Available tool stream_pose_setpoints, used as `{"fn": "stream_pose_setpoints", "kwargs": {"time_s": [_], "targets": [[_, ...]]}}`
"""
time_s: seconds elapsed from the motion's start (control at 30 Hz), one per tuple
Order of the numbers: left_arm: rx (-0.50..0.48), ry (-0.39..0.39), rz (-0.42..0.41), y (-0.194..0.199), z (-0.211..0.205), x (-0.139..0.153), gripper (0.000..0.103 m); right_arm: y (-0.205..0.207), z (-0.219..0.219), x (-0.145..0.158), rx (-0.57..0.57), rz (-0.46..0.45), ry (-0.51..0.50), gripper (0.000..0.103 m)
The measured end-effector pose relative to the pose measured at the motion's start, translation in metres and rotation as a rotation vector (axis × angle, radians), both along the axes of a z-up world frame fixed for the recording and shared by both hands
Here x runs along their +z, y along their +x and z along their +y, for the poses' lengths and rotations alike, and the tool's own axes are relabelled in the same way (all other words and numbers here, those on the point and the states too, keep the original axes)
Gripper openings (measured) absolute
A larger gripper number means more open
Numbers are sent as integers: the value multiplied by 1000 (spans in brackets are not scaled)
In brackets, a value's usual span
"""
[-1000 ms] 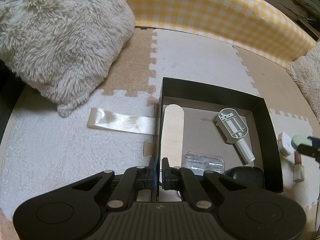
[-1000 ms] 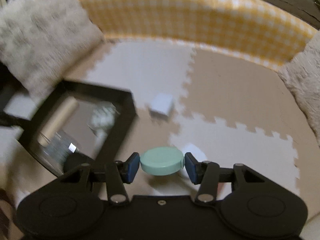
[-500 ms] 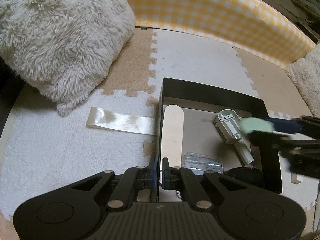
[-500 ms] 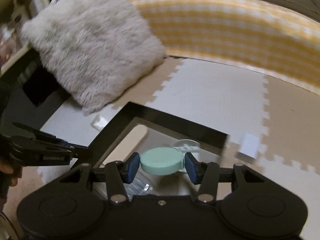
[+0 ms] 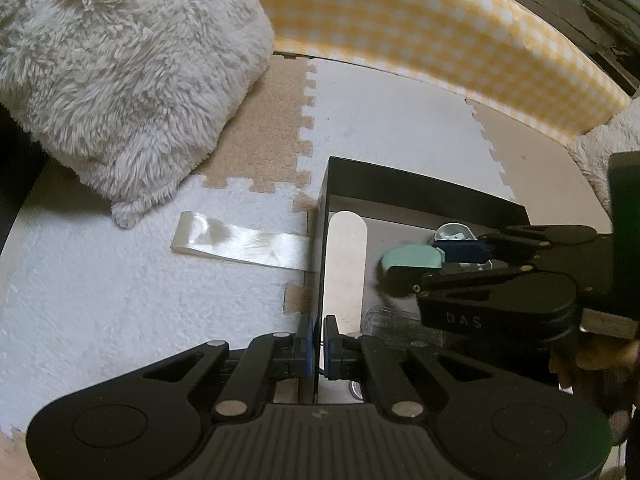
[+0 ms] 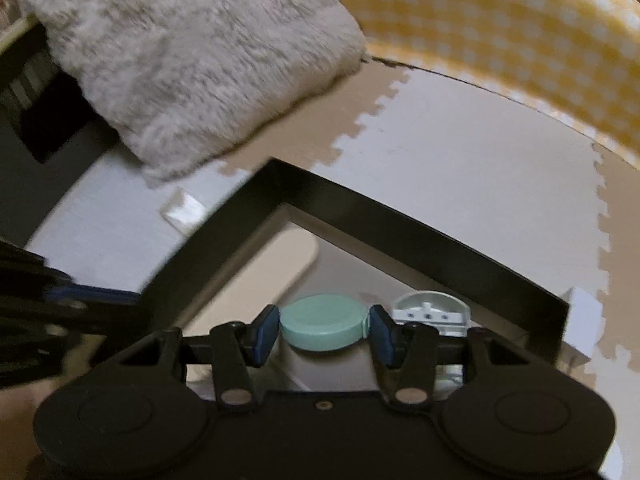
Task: Organize rigid objects
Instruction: 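Carry the mint-green case with the right tool into the box and release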
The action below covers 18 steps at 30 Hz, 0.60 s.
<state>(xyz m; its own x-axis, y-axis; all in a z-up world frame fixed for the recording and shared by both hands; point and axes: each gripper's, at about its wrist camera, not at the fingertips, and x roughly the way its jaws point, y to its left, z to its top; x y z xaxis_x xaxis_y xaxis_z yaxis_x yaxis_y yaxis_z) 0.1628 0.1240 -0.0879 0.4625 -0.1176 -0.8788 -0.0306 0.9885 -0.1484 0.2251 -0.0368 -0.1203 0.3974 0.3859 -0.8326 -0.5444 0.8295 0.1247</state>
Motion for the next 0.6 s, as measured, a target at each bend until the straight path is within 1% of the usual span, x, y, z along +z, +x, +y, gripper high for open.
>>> {"fn": "stream_pose_setpoints", "kwargs": {"time_s": [0.17,0.23,0.3,0.37,0.4,0.43,0.5,0.6], "targets": [[0,-2,-2,0,0,0,4,5,-18,-8,-40,-7,-31,50],[-1,1,-2,0,1,0,4,5,-21,-9,-28,-10,-12,50],[0,0,-2,1,1,0,4,2,-18,-9,-7,-39,-39,50],[-2,1,-2,1,1,0,4,-4,-12,-9,25,-100,-84,52],[-1,0,-2,1,1,0,4,-6,-10,-9,40,-115,-99,56],[-1,0,-2,1,1,0,4,-6,-9,-9,49,-119,-100,61],[-1,1,-1,1,0,0,4,-8,-10,-6,55,-126,-82,65],[-2,2,-2,1,0,0,4,-11,-12,1,59,-146,-72,66]]}}
